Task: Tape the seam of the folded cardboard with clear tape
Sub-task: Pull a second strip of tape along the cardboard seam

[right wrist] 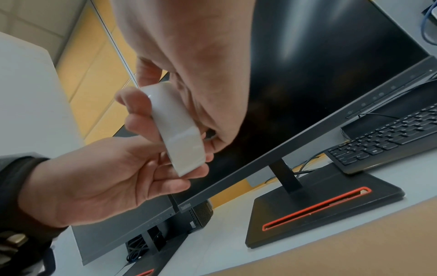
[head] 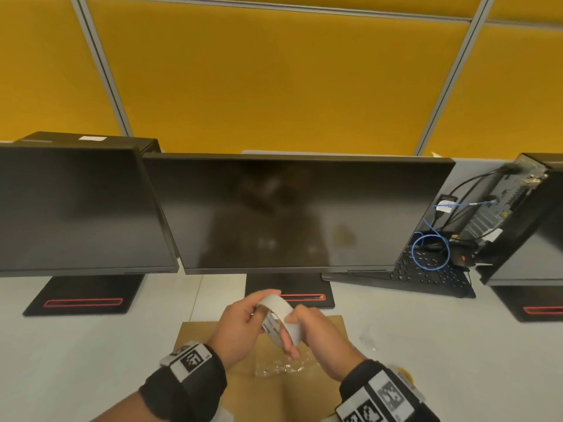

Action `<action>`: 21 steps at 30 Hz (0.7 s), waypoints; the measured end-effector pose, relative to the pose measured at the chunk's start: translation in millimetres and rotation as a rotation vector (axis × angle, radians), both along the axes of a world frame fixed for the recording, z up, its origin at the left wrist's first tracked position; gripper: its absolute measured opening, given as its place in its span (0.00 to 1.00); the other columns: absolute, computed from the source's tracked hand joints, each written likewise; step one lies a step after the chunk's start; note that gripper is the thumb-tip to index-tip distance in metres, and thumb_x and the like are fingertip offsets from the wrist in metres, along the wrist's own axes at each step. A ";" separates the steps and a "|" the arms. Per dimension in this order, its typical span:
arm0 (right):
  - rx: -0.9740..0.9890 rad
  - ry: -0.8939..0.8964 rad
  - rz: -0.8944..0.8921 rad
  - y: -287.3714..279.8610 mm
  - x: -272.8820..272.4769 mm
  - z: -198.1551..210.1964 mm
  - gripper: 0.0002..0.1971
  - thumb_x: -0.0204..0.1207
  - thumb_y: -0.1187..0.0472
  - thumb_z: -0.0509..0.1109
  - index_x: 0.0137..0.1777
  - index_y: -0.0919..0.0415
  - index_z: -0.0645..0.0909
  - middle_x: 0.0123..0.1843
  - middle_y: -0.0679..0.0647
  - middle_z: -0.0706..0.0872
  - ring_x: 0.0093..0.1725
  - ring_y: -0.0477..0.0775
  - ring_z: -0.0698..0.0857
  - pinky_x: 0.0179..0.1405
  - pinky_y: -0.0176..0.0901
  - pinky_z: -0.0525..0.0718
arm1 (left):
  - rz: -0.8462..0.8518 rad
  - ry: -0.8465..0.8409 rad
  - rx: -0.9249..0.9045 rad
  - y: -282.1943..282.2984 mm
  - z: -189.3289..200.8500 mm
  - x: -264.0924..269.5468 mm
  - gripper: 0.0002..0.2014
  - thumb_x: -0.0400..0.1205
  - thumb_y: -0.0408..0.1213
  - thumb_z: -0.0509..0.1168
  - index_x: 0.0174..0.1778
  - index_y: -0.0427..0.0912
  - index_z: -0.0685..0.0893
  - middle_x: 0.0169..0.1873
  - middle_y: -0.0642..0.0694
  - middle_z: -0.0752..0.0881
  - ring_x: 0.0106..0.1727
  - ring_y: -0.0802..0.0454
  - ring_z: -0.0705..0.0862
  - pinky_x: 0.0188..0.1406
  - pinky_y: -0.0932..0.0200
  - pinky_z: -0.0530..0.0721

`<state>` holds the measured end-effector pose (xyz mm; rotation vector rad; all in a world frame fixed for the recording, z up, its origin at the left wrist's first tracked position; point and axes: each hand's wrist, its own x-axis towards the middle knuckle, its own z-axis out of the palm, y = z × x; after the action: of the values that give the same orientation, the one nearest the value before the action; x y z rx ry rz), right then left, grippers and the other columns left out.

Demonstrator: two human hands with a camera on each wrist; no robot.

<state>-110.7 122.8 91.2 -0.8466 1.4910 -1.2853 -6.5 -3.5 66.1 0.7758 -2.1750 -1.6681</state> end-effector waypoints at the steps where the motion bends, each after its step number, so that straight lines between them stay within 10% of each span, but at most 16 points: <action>1: -0.002 -0.004 0.025 -0.9 -0.9 -3.7 0.22 0.72 0.52 0.52 0.23 0.57 0.79 0.19 0.53 0.75 0.26 0.51 0.78 0.62 0.44 0.81 | -0.003 -0.008 0.002 -0.3 -0.8 0.4 0.18 0.86 0.32 0.55 0.58 0.61 0.82 0.55 0.52 0.85 0.57 0.54 0.83 0.54 0.59 0.87; 9: -0.118 -0.001 0.072 4.2 4.5 -6.2 0.14 0.71 0.62 0.52 0.36 0.57 0.80 0.29 0.57 0.79 0.38 0.57 0.80 0.71 0.63 0.74 | 0.013 -0.011 0.186 1.6 3.3 -1.8 0.14 0.87 0.34 0.54 0.59 0.49 0.83 0.51 0.42 0.86 0.55 0.47 0.85 0.47 0.58 0.88; 14: -0.158 -0.033 0.079 5.2 3.6 -6.4 0.15 0.71 0.65 0.53 0.44 0.56 0.82 0.31 0.58 0.79 0.39 0.54 0.80 0.67 0.56 0.74 | 0.043 -0.016 0.274 2.1 3.7 -2.9 0.13 0.87 0.36 0.53 0.57 0.41 0.83 0.45 0.38 0.89 0.45 0.47 0.90 0.40 0.60 0.88; 18: -0.115 0.017 0.064 5.4 3.2 -5.1 0.15 0.76 0.57 0.53 0.39 0.54 0.82 0.30 0.56 0.79 0.38 0.52 0.81 0.68 0.56 0.75 | 0.025 -0.097 0.319 3.7 -1.0 -1.8 0.13 0.87 0.40 0.54 0.59 0.41 0.82 0.45 0.36 0.87 0.48 0.41 0.88 0.55 0.45 0.87; 21: -0.106 0.012 0.057 4.6 4.7 -3.6 0.13 0.74 0.57 0.53 0.37 0.57 0.79 0.26 0.55 0.75 0.32 0.52 0.76 0.52 0.48 0.77 | 0.004 -0.081 0.133 7.0 -0.3 -2.7 0.16 0.86 0.37 0.58 0.69 0.54 0.74 0.64 0.52 0.79 0.66 0.54 0.78 0.69 0.53 0.77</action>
<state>-106.0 127.4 87.6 -0.9604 1.4078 -1.3279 -9.2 3.5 65.8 0.8977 -2.1307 -1.8238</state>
